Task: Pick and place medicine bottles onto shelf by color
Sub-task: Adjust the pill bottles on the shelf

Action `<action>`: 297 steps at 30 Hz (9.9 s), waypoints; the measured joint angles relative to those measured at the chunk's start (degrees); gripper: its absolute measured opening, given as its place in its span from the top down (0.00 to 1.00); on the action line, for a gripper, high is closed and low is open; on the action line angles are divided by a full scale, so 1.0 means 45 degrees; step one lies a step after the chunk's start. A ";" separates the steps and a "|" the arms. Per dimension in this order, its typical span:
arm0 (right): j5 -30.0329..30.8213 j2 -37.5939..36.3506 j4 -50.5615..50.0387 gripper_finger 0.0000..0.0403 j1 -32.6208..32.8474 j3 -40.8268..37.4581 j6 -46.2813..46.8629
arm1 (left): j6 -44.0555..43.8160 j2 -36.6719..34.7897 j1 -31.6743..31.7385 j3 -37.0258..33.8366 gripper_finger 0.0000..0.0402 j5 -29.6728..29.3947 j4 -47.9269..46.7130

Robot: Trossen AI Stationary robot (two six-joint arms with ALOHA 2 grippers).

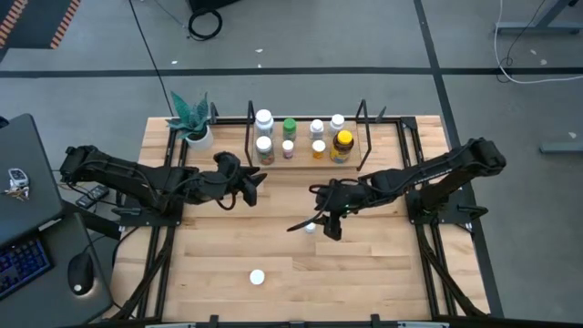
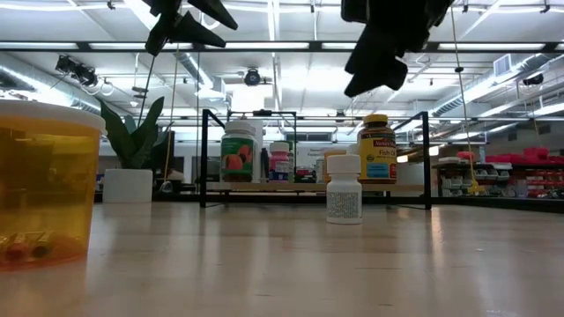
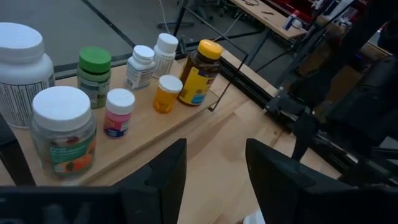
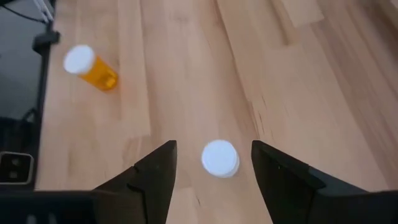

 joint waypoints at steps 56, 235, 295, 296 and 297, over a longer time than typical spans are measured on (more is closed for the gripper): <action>-0.1331 0.5769 -0.7002 0.47 -0.8047 1.1878 -0.3142 | 0.2247 -0.8956 -0.3633 -0.3774 0.57 -0.1250 -0.2807; -0.2075 0.7519 -1.4616 0.71 -0.8709 1.2382 0.0825 | 0.1100 -0.8922 -0.3644 -0.3779 0.57 -0.0957 -0.3041; 0.0125 0.7558 -0.9392 0.55 -0.9857 1.2551 -0.1942 | 0.1033 -0.8922 -0.3643 -0.3777 0.57 -0.0952 -0.3049; 0.0161 0.7558 -0.9211 0.55 -0.9847 1.2421 -0.2362 | 0.1033 -0.8922 -0.3645 -0.3774 0.57 -0.0952 -0.3050; 0.0235 0.7566 -0.9038 0.55 -0.9824 1.2288 -0.2915 | 0.1033 -0.8922 -0.3647 -0.3776 0.57 -0.0952 -0.3050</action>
